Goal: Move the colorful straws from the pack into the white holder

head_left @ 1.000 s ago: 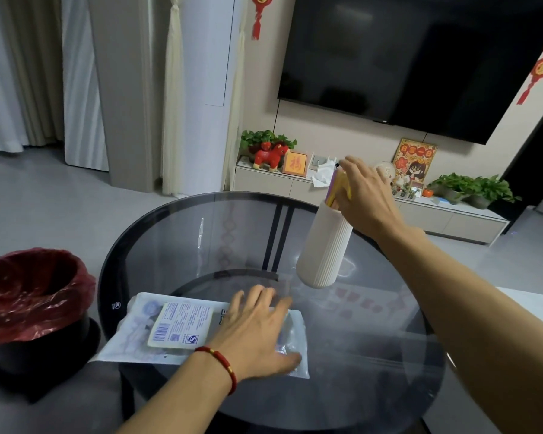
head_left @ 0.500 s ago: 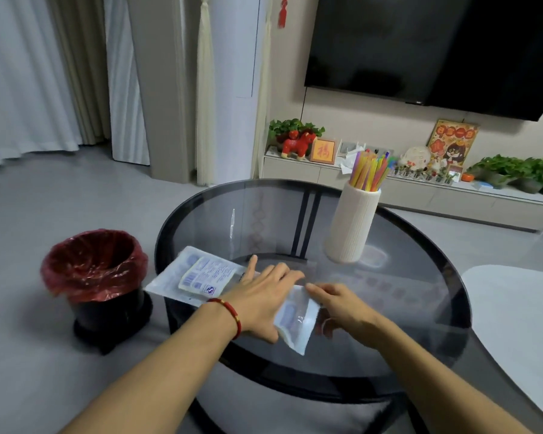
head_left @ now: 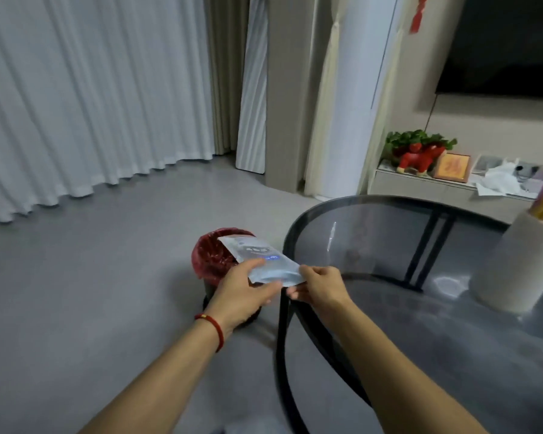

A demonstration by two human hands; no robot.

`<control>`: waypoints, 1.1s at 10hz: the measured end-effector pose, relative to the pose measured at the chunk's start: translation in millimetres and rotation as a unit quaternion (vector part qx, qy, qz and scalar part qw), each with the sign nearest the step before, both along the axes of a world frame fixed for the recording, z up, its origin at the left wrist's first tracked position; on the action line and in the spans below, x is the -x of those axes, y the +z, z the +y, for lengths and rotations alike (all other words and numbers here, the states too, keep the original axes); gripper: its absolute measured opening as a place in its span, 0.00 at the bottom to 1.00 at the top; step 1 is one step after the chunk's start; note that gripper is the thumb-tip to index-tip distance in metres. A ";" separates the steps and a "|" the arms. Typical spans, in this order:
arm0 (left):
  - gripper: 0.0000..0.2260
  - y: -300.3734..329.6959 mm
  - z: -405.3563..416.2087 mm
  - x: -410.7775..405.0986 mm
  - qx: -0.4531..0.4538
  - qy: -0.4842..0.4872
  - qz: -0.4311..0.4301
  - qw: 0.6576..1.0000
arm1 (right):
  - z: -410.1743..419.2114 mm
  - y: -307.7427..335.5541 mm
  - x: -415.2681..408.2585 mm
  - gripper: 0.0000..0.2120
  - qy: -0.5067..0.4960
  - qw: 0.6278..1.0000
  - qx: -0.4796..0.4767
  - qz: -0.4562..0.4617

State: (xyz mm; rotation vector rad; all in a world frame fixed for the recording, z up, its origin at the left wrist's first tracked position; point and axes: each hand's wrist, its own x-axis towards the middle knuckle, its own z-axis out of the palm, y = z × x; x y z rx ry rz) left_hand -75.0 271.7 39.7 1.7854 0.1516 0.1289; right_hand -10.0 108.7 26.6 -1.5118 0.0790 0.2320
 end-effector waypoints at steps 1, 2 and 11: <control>0.14 -7.8 33.5 -22.8 0.057 0.095 -0.035 0.993 | 36.0 2.5 -15.3 0.17 0.043 0.998 -0.028 0.030; 0.14 -7.7 64.1 -51.5 0.154 0.122 -0.018 0.980 | 48.3 0.3 -33.5 0.15 0.054 0.999 -0.003 0.000; 0.13 42.5 45.3 49.2 -0.070 0.063 -0.064 0.993 | -28.4 -22.0 19.0 0.14 0.054 0.939 0.229 -0.252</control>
